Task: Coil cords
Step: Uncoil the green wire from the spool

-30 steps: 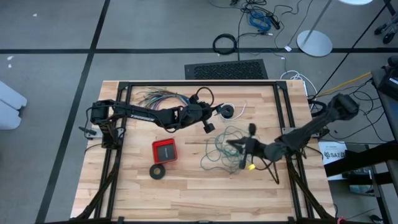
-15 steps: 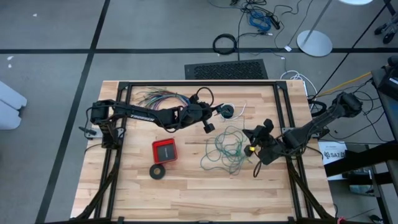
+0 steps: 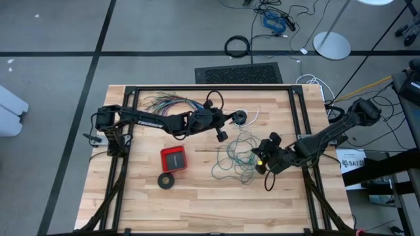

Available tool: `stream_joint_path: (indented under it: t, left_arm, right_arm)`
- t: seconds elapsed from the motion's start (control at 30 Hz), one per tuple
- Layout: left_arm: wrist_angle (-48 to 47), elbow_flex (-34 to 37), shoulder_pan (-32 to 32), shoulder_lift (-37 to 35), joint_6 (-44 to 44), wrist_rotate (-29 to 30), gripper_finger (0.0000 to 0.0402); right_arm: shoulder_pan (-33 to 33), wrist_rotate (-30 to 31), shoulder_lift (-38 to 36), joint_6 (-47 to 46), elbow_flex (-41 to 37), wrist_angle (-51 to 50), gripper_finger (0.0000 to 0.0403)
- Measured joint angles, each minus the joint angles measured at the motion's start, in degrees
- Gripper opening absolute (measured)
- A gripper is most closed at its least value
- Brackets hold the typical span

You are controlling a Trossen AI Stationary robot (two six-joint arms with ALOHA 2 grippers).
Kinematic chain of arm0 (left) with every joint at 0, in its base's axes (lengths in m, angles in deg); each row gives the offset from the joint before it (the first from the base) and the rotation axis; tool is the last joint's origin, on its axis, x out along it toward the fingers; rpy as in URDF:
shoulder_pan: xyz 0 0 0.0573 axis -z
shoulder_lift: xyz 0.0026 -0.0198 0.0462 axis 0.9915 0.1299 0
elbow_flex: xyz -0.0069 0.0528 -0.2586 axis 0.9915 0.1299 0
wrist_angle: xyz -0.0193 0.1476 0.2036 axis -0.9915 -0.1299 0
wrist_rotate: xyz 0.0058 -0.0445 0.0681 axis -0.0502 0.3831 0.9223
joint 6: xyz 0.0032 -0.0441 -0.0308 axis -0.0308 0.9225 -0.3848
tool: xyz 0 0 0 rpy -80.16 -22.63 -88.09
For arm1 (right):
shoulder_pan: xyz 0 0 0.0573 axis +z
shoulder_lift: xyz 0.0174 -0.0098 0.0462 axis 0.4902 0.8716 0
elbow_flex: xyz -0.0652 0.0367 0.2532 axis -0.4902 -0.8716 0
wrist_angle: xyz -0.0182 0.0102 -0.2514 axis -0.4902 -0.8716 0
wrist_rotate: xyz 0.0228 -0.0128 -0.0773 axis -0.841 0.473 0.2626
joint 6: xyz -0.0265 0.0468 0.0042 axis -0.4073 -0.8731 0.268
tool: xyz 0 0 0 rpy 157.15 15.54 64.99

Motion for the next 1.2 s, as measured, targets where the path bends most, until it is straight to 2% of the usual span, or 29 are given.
stream_joint_path:
  t: [0.33, 0.53, 0.8, 0.93, 1.2]
  left_arm:
    - [0.6, 0.0, -1.1, 0.0, 1.4, -0.4, 0.0000]
    - [-1.7, 0.0, -1.7, 0.0, 1.3, -0.4, 0.0000]
    - [-9.7, 0.0, -3.5, 0.0, 1.0, 1.4, 0.0000]
    - [-12.8, 0.0, -3.8, 0.0, -0.8, 3.8, 0.0000]
    - [-25.3, 0.0, -4.3, 0.0, -3.7, 11.9, 0.0000]
  right_arm:
    - [-1.9, -11.7, 7.6, 12.1, 0.0, 15.8, 0.0000]
    - [-2.7, -9.8, 9.7, 9.8, 0.0, 14.6, 0.0016]
    - [-2.7, -9.7, 9.7, 9.3, 0.0, 13.2, 0.0110]
    - [-2.7, -9.7, 9.7, 10.3, 0.0, 13.3, 0.0145]
    - [-2.4, -9.7, 7.9, 13.2, 0.0, 14.0, 0.0151]
